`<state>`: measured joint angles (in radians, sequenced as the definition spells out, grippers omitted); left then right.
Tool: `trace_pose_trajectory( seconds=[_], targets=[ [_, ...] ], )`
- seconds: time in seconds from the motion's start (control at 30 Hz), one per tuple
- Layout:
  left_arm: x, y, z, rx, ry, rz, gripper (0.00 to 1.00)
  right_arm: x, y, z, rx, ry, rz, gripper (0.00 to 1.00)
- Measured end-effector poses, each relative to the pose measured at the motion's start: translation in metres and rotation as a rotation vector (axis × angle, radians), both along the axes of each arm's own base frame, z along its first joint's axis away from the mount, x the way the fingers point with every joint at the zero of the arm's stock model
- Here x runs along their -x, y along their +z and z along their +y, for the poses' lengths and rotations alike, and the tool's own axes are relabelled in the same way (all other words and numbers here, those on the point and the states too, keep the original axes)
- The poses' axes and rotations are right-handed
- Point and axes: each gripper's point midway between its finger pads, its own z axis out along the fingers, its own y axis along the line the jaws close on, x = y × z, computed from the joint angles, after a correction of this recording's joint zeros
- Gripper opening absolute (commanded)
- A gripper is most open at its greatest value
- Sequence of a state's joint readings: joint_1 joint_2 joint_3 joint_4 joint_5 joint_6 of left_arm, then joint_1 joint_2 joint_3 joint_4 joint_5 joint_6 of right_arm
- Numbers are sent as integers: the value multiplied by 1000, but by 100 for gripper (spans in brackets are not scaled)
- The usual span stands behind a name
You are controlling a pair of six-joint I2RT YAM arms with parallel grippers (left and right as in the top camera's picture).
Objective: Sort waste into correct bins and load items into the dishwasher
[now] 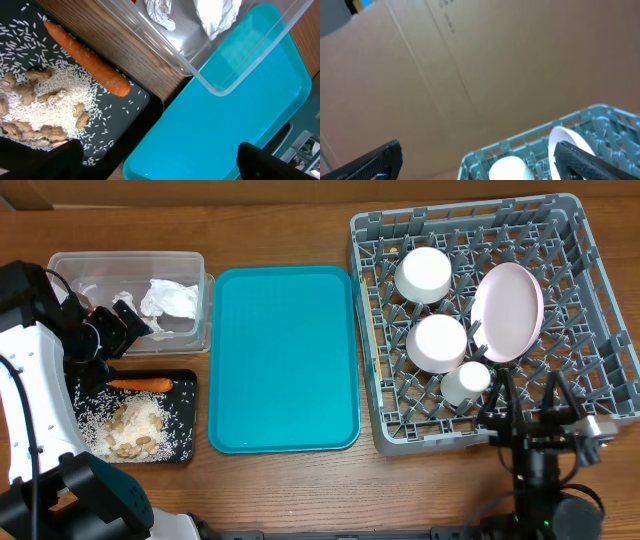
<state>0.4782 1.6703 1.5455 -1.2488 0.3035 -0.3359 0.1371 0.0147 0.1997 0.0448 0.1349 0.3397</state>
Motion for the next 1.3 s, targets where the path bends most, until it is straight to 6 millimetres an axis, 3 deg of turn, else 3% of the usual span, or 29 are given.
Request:
trace_pose_trajectory(
  seconds=[0.4, 0.67, 1.1, 1.3],
  targets=[
    [0, 0, 0, 1, 0, 0, 100, -23, -81, 3, 22, 0, 156, 100],
    [0, 0, 0, 0, 0, 0, 100, -25, -115, 4, 59, -1, 294, 100],
    [0, 0, 0, 0, 0, 0, 100, -25, -116, 3, 80, -3, 298, 100],
    [0, 0, 0, 1, 0, 0, 100, -25, -117, 7, 268, 2, 292, 100]
  ],
)
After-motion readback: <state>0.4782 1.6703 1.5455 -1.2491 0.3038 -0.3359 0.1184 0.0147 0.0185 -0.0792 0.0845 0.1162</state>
